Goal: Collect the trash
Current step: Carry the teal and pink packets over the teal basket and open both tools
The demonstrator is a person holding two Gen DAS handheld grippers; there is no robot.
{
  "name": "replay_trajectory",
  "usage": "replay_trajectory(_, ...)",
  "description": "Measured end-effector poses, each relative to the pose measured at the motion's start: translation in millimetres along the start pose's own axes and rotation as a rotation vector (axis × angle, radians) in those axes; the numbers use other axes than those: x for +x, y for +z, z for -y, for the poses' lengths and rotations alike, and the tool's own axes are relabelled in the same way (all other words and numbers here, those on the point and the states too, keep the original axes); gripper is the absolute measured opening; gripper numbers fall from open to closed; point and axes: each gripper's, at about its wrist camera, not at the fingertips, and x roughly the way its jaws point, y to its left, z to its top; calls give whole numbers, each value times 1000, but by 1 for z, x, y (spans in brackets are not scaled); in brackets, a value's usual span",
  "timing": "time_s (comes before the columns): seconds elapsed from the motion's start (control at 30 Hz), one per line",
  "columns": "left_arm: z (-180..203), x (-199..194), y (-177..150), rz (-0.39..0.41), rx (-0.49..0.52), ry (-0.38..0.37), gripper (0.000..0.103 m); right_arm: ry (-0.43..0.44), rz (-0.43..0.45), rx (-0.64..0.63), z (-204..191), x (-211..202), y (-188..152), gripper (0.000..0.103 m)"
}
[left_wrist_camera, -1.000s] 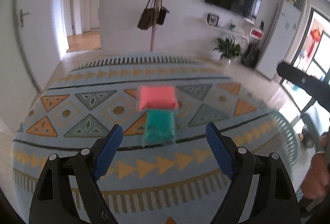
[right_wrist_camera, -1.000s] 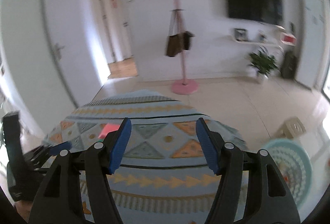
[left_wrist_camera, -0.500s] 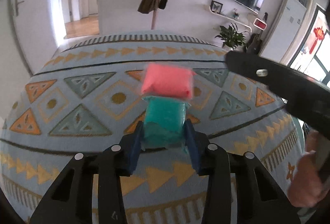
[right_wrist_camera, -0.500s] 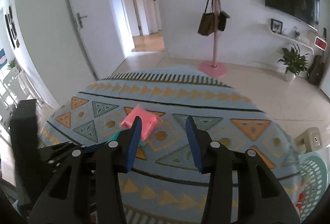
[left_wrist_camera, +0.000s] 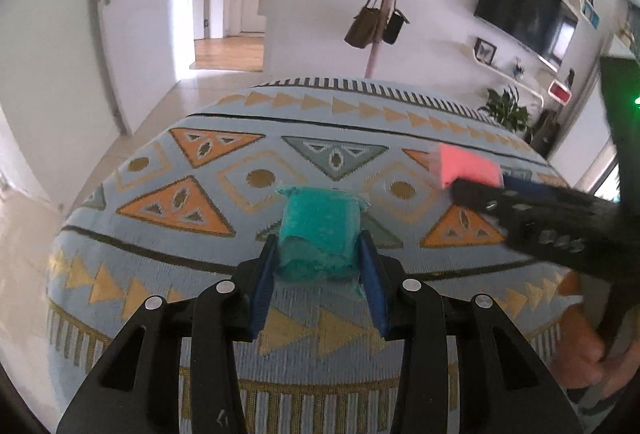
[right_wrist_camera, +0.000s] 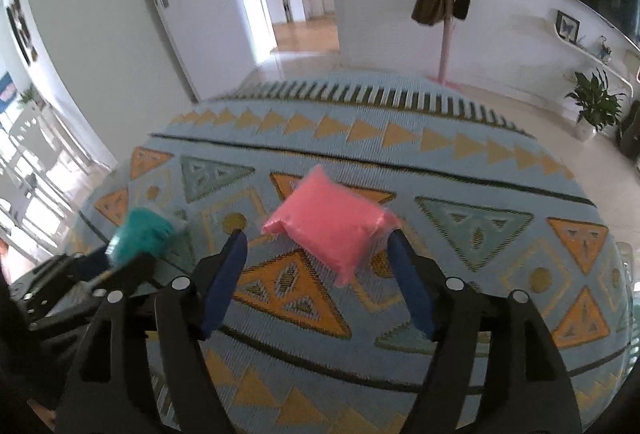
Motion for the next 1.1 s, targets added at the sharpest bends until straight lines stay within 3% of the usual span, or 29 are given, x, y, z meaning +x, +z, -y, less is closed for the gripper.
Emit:
replay_trajectory(0.2,3,-2,0,9,-3,-3,38,-3,2,43,-1,9,7,71)
replay_trajectory(0.37,9,-4,-1,19,9,13,39,-100,6,21,-11,9,4,71)
replay_trajectory(0.4,10,-4,-1,19,11,13,39,-133,8,7,-15,9,2,69)
replay_trajectory(0.47,10,-4,-1,19,13,17,39,-167,19,-6,-19,8,0,55)
replay_trajectory(0.6,12,-3,0,21,15,17,39,-145,53,24,-13,1,-1,50)
replay_trajectory(0.87,26,-10,0,50,54,29,38,-107,120,99,18,-40,-13,49)
replay_trajectory(0.97,42,-20,4,61,62,-24,38,-158,173,101,27,-70,-19,49)
replay_trajectory(1.1,76,-41,13,112,115,-60,38,-164,245,156,52,-117,-31,49)
